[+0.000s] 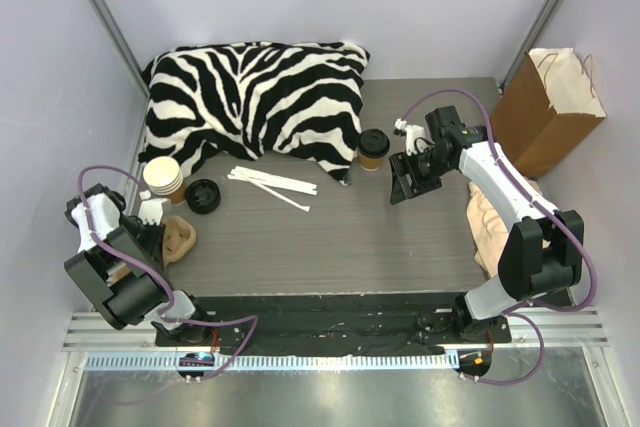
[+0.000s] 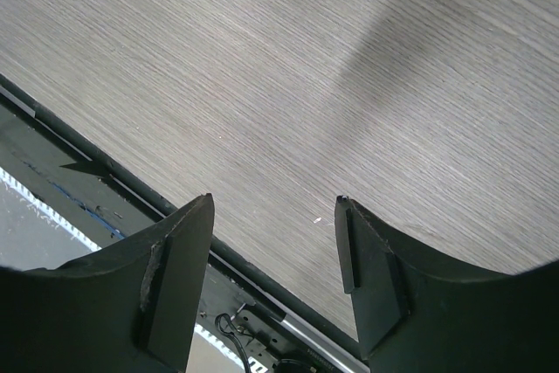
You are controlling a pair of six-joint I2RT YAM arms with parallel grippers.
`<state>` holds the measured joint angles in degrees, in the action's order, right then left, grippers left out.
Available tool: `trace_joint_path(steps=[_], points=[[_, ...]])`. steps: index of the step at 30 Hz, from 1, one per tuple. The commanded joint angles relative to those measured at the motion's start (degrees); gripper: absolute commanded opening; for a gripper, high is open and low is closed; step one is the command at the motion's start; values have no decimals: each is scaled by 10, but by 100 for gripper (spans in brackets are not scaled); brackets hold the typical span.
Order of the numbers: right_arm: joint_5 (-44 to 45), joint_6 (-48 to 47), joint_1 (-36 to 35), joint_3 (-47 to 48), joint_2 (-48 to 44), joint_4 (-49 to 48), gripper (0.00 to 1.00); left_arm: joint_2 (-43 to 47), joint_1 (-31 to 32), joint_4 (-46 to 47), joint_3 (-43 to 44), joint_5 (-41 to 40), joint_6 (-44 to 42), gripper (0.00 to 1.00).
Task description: Pack the takeout coffee
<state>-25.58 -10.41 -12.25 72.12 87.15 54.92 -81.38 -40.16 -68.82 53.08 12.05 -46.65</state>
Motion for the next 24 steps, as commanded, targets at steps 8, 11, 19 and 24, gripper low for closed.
trace_joint_path(steps=[8, 11, 19, 24], points=[[-3, -1, 1, 10, -1, -4, 65, 38, -4, -33, 28, 19, 3, 0], [-7, -2, 0, 11, 1, -3, 65, 57, -4, -45, 38, 19, 3, 0], [-18, -1, 1, 19, 8, -3, 65, 98, -4, -42, 47, 10, 9, 0], [-29, -5, 0, 30, 13, 0, 64, 124, -4, -13, 40, 3, 16, 0]])
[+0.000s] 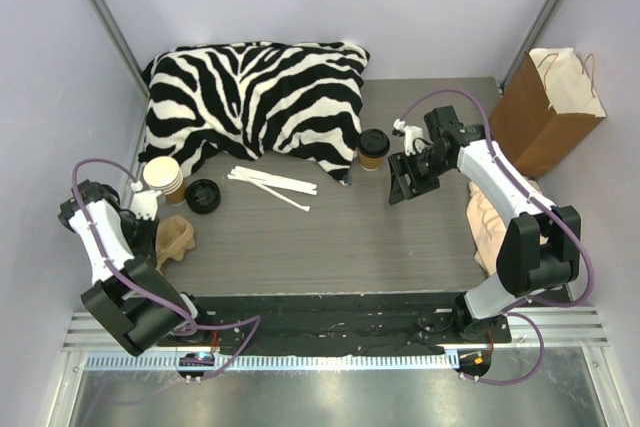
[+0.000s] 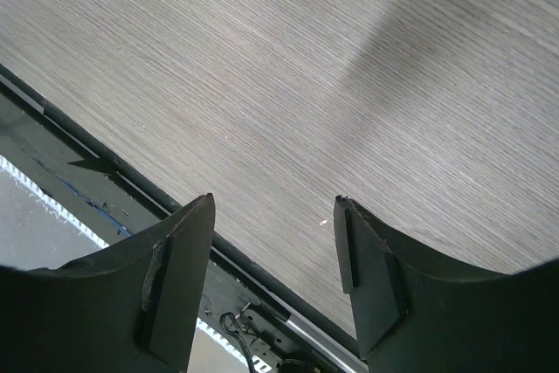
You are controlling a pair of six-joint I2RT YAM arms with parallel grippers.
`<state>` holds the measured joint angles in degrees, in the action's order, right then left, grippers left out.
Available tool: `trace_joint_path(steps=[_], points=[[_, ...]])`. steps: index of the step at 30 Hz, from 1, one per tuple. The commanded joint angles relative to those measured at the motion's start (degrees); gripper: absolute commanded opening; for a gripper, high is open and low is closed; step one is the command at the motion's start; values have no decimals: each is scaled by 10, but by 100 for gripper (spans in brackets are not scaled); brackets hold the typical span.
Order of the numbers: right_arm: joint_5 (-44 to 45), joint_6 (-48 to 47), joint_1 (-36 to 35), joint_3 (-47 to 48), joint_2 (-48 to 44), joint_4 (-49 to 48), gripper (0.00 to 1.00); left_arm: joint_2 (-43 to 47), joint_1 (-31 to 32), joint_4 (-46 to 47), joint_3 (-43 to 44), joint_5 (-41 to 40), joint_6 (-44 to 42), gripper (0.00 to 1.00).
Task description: Pack the takeout coffee
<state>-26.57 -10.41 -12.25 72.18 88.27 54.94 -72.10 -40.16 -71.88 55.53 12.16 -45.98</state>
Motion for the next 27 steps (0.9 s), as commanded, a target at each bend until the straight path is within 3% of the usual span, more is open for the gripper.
trace_joint_path(steps=[1, 16, 21, 27], points=[[-23, -6, -1, 35, 4, 1, 64, 42, -4, 22, 10, 2, 9, 0], [-48, -35, -39, 59, 1, 11, 62, 168, -4, 92, -68, 30, -30, 0], [-49, -21, -104, 124, 24, 7, 61, 177, -4, 97, -84, 36, -43, 0], [-49, 40, -186, 215, 88, -69, 60, 196, -4, 96, -91, 58, -58, 0]])
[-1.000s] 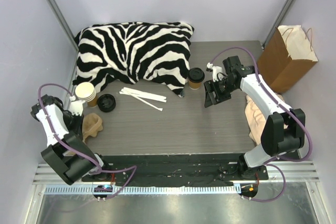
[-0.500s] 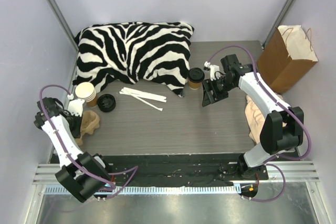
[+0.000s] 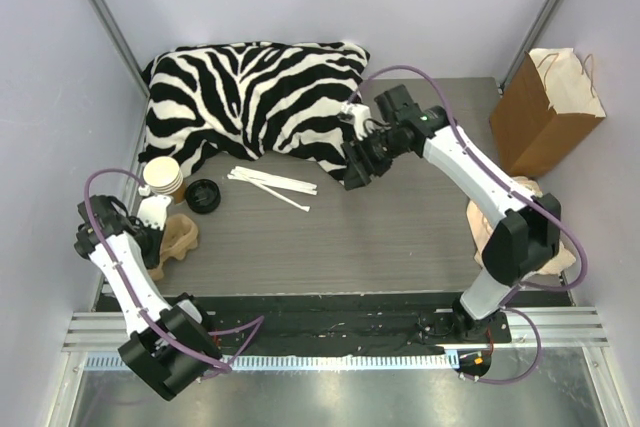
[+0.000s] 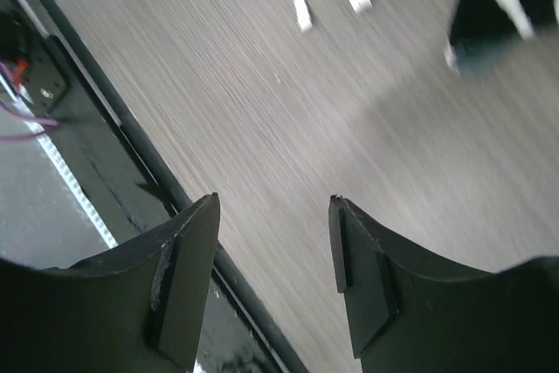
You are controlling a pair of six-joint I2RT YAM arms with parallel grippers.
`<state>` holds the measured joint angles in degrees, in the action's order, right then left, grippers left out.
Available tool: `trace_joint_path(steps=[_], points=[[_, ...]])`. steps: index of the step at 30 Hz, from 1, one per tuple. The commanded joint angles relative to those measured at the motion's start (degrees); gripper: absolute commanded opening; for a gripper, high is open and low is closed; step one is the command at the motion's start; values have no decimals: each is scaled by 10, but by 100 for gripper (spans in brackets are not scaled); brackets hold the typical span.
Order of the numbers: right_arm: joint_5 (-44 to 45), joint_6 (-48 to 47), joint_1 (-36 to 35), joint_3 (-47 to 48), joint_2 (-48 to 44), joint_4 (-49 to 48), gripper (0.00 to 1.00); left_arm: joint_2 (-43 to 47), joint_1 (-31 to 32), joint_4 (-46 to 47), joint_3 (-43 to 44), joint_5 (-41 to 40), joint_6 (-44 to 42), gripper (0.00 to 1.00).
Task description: Pack the takeout coffee
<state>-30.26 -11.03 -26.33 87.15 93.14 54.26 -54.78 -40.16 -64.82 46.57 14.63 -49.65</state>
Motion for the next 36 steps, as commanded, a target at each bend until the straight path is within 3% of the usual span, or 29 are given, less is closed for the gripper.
trace_joint_path(steps=[1, 5, 9, 18, 21, 31, 36], points=[[-16, 59, -55, 81, 51, -77, 61, 27, -4, 25, -2, 37, -25, 0], [-18, 109, -108, 158, 114, -100, 61, 42, -4, 8, -2, 75, -48, 0], [-30, 176, -135, 186, 155, -143, 62, 44, -4, -40, 6, 109, -127, 0], [-27, 219, -162, 146, 170, -177, 63, 37, 3, -138, 16, 177, -223, 0], [-23, 246, -172, 133, 170, -206, 63, 47, 33, -119, -1, 186, -201, 0], [-7, 327, -203, 116, 206, -272, 62, 72, 267, 94, -57, 113, 23, 0], [-13, 393, -206, 93, 227, -300, 67, 100, 316, 152, -81, 81, 93, 0]])
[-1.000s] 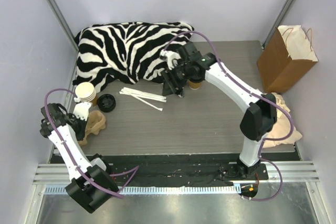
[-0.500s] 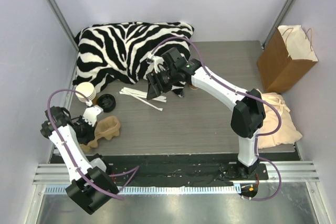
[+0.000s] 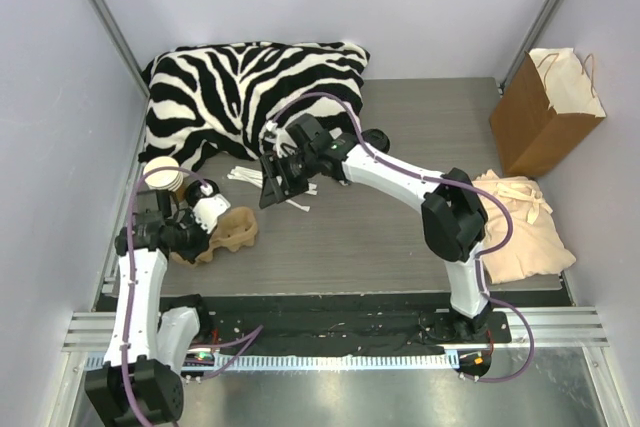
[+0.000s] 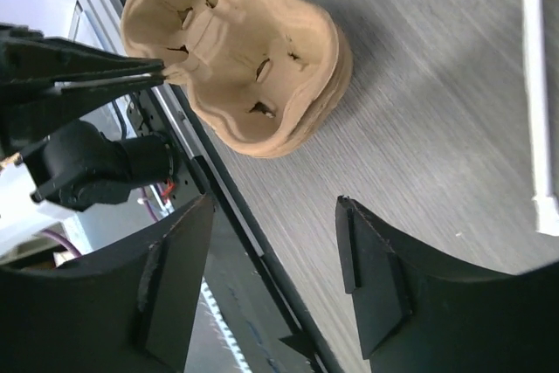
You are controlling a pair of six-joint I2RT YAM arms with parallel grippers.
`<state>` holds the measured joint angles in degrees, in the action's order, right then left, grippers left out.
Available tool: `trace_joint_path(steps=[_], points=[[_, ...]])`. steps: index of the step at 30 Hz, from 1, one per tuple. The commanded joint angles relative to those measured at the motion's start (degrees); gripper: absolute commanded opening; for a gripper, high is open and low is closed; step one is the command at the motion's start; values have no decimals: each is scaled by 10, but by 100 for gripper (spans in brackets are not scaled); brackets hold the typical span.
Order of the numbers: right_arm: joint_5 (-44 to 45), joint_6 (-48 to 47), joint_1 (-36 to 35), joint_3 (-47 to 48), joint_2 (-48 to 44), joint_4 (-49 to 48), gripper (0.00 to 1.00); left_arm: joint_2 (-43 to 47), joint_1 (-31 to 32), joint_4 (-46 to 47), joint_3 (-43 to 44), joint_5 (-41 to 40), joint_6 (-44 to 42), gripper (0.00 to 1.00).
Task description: Pack the takeout coffee
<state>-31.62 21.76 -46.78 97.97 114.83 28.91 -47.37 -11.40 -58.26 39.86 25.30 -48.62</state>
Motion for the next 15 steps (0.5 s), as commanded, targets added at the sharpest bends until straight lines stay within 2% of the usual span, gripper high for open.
trace_joint_path(steps=[1, 9, 15], points=[[0, 71, -2, -17, 17, -51, 68, 32, 39, 98, -19, -28, 87, 0], [5, 115, -4, -4, 61, -86, 69, 88, 83, 109, -61, -59, 98, 0], [-18, 143, -8, 11, 88, -112, 63, 85, 88, 105, -58, -55, 96, 0]])
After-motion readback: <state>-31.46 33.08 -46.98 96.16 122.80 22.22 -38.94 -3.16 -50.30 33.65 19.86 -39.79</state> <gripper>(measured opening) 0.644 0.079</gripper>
